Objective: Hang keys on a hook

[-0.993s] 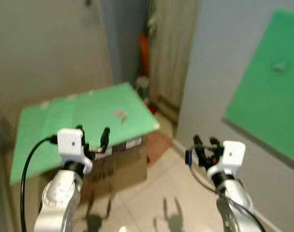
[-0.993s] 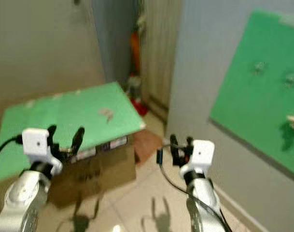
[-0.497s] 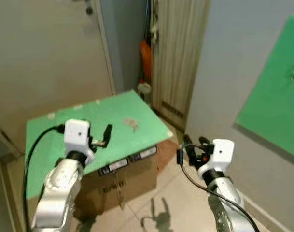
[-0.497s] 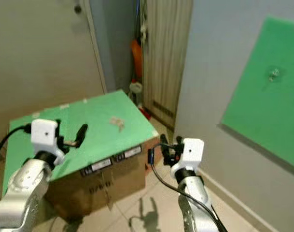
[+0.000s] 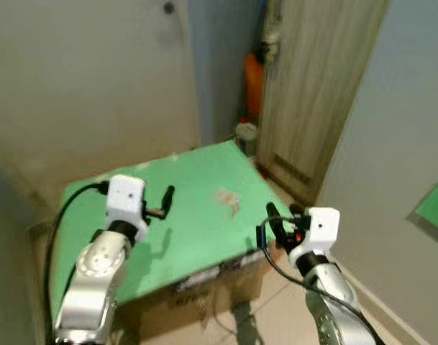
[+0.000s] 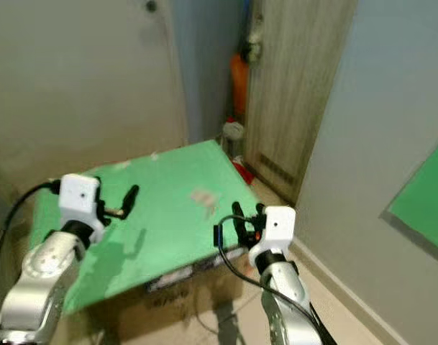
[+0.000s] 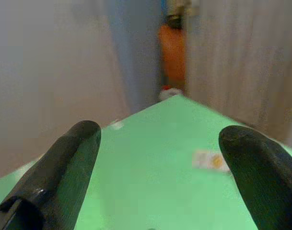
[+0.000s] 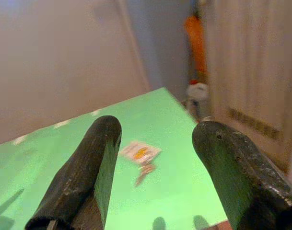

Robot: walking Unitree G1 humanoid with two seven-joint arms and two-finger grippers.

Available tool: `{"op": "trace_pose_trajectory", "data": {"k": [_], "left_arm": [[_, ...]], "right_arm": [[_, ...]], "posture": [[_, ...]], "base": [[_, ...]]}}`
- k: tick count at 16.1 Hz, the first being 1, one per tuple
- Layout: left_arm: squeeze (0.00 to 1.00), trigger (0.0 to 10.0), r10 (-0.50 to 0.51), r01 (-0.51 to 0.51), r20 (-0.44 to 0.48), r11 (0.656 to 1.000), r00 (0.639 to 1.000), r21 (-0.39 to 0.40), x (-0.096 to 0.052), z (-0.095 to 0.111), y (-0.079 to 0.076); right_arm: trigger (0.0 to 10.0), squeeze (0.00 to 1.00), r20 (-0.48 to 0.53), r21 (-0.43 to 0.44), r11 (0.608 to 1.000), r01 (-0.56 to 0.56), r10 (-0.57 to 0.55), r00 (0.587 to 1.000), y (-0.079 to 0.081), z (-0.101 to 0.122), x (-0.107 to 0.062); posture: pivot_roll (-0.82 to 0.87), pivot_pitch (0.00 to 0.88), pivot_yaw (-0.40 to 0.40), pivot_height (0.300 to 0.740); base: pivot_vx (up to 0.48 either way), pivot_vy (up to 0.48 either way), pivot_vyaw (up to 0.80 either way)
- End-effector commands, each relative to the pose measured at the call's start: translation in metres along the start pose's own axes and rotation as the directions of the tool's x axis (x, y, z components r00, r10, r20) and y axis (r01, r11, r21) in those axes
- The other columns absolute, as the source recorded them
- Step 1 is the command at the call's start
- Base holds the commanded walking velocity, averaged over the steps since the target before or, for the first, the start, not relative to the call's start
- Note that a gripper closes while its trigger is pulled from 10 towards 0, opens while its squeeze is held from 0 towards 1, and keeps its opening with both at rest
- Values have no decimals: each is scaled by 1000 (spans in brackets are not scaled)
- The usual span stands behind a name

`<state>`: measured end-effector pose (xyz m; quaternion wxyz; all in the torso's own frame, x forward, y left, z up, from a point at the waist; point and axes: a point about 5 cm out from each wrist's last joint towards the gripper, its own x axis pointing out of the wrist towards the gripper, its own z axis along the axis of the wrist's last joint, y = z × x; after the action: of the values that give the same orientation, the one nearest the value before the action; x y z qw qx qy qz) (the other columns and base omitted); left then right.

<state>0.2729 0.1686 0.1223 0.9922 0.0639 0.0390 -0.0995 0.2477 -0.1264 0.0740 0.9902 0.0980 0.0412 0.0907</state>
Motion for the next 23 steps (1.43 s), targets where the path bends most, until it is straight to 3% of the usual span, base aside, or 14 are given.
{"op": "trace_pose_trajectory", "data": {"k": [1, 4, 8, 11, 12, 15, 16, 18, 21, 23], "left_arm": [[0, 10000, -42, 42, 7, 999, 999, 31, 3, 3, -9], [0, 10000, -76, 75, 19, 996, 997, 41, 6, 5, -15], [0, 10000, -54, 53, 19, 997, 998, 55, 9, 8, -13], [0, 10000, -63, 61, 39, 998, 997, 33, 4, 12, -13], [0, 10000, -78, 78, 63, 997, 995, 4, -2, 16, -14], [0, 10000, -54, 53, 44, 998, 998, 30, -16, 15, -12], [0, 10000, -21, 20, 31, 999, 999, 45, -28, 14, -6], [0, 10000, 7, -7, 15, 998, 1000, 55, -37, 13, 0], [0, 10000, 69, -66, -21, 994, 997, 87, -68, 19, 14], [0, 10000, 55, -53, -21, 994, 998, 92, -77, 27, 11]], "right_arm": [[10000, 0, -20, -13, 1000, 8, -8, 1000, -5, -2, 0], [10000, 0, -28, -17, 1000, 2, -2, 1000, -3, -3, 1], [10000, 0, -54, -26, 999, -18, 17, 998, 0, -4, 7], [10000, 0, -83, -101, 990, -96, 88, 993, 13, 3, 32], [10000, 0, -75, -113, 985, -126, 118, 990, 21, 10, 45], [10000, 0, -66, -116, 982, -152, 145, 987, 29, 21, 68], [10000, 0, -80, -116, 982, -148, 140, 987, 29, 19, 75], [10000, 0, -99, -111, 983, -146, 135, 986, 30, 14, 78], [10000, 0, -173, -105, 989, -109, 89, 981, 27, -16, 74], [10000, 0, -197, -97, 990, -101, 81, 977, 28, -26, 74]], "posture": [[-43, 0, 68, 740], [-41, 0, 67, 740], [-38, 0, 64, 740], [6, 0, 46, 740], [24, 7, 37, 740], [97, 44, 2, 740], [133, 67, -12, 740], [167, 92, -19, 740], [277, 172, -11, 740], [311, 208, -7, 740]], "base": [[480, 0, 0], [480, 0, 0], [0, 0, 0], [0, 0, 0], [0, 0, 0], [0, 0, 0], [0, 0, 0], [0, 0, 0], [0, 0, 0], [0, 0, 0]]}}
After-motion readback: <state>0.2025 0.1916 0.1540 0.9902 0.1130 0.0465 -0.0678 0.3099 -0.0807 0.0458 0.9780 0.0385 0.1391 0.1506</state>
